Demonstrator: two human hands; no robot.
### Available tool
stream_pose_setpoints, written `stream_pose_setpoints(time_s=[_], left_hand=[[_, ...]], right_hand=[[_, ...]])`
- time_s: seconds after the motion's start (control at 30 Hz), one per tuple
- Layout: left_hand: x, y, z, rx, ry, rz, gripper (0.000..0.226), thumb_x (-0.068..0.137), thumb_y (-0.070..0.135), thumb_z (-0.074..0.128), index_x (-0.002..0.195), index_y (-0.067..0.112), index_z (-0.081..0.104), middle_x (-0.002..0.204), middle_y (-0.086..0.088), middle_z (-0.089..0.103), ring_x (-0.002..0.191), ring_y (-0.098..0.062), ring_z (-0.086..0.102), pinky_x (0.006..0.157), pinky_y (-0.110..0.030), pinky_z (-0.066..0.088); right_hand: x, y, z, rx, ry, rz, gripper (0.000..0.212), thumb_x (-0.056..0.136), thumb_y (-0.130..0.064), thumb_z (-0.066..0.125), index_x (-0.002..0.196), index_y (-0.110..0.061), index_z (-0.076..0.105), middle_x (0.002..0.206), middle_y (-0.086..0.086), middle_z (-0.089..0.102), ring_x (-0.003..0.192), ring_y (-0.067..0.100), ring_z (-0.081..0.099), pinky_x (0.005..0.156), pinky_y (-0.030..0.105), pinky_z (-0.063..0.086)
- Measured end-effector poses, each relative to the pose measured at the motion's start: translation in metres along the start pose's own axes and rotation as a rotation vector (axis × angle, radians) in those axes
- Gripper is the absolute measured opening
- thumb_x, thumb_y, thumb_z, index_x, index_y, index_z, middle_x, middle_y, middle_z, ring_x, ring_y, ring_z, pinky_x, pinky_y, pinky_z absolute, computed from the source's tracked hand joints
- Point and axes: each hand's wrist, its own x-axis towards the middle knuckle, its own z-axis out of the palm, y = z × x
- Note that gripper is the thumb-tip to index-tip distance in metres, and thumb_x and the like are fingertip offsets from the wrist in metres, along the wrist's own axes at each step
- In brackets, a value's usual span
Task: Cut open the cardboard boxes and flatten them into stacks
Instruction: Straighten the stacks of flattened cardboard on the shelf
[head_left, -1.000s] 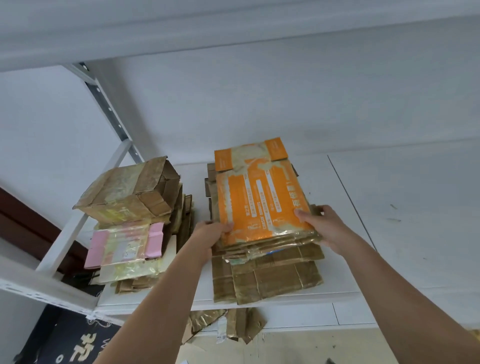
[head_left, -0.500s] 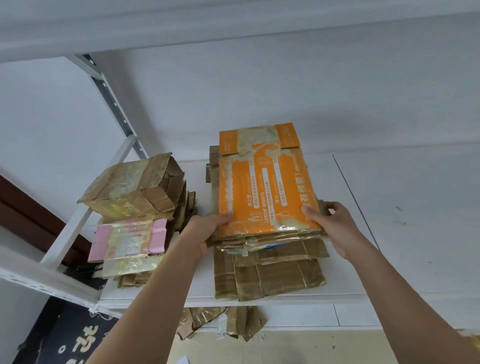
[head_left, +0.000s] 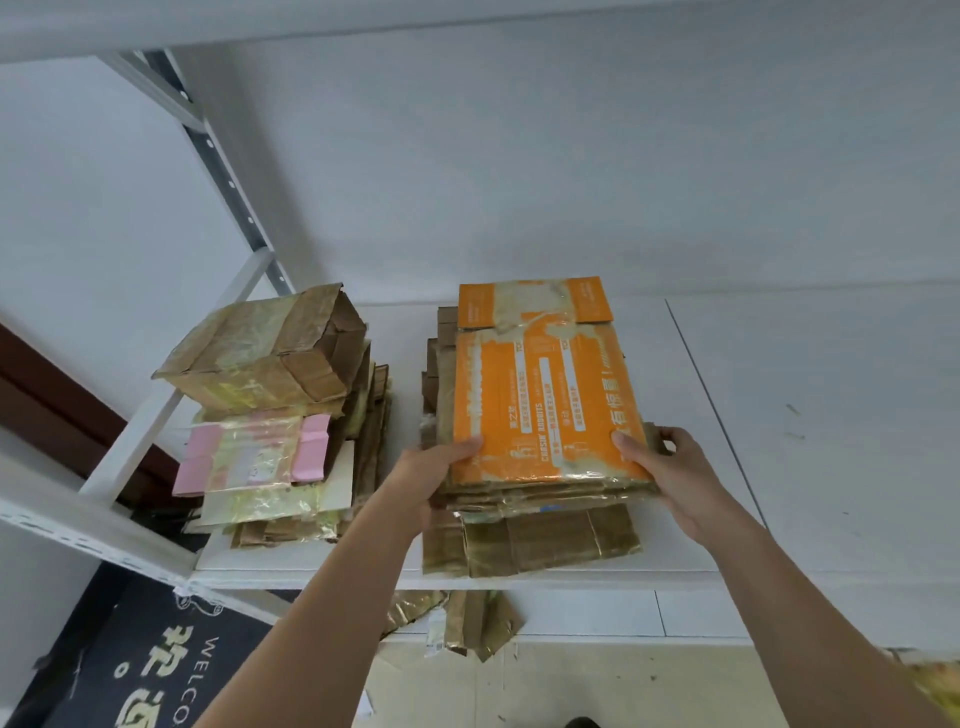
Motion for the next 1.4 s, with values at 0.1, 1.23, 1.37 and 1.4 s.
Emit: stream_pose_setpoints(time_s=[0.1,1.23,1.37,1.4], left_hand=[[-0.008,0.006,-0.004,0.009,0.013,0.061,0.071,0.063,0.027,0.089,0.123,0.008,0.056,0.102,-0.010,0.075,0.087,-0.027,0.074,0.083,-0.047,0.059],[-0.035,-0.005,-0.040,0.035,-0.165,-0.143,0.083,0.071,0.085,0.047,0.114,0.017,0.069,0.117,-0.015,0.068,0.111,-0.032,0.059,0.093,-0.053,0.051],[-0.037,0.004,-0.037,0.080,-0.189,-0.085,0.066,0.082,0.071,0.056,0.107,0.011,0.070,0.109,-0.013,0.070,0.109,-0.035,0.060,0.090,-0.049,0.051],[-0.037,0.009,-0.035,0.061,-0.160,-0.048,0.063,0.082,0.064,0.062,0.116,0.011,0.066,0.107,-0.014,0.073,0.107,-0.038,0.065,0.090,-0.051,0.052]], right_hand=[[-0.009,-0.008,0.002,0.001,0.052,-0.077,0.081,0.058,-0.039,0.081,0.126,-0.015,0.044,0.113,0.003,0.064,0.099,0.019,0.068,0.090,0.041,0.056],[-0.017,0.018,0.008,0.401,-0.215,0.245,0.052,0.078,-0.015,0.073,0.126,-0.004,0.057,0.114,0.016,0.071,0.103,0.031,0.070,0.084,0.045,0.055],[-0.011,0.013,0.012,0.391,-0.192,0.221,0.054,0.074,-0.016,0.075,0.124,-0.004,0.058,0.111,0.016,0.072,0.100,0.032,0.071,0.087,0.047,0.054],[-0.012,0.007,0.013,0.381,-0.197,0.198,0.056,0.074,-0.017,0.075,0.125,-0.004,0.058,0.112,0.016,0.072,0.101,0.031,0.071,0.087,0.047,0.054]])
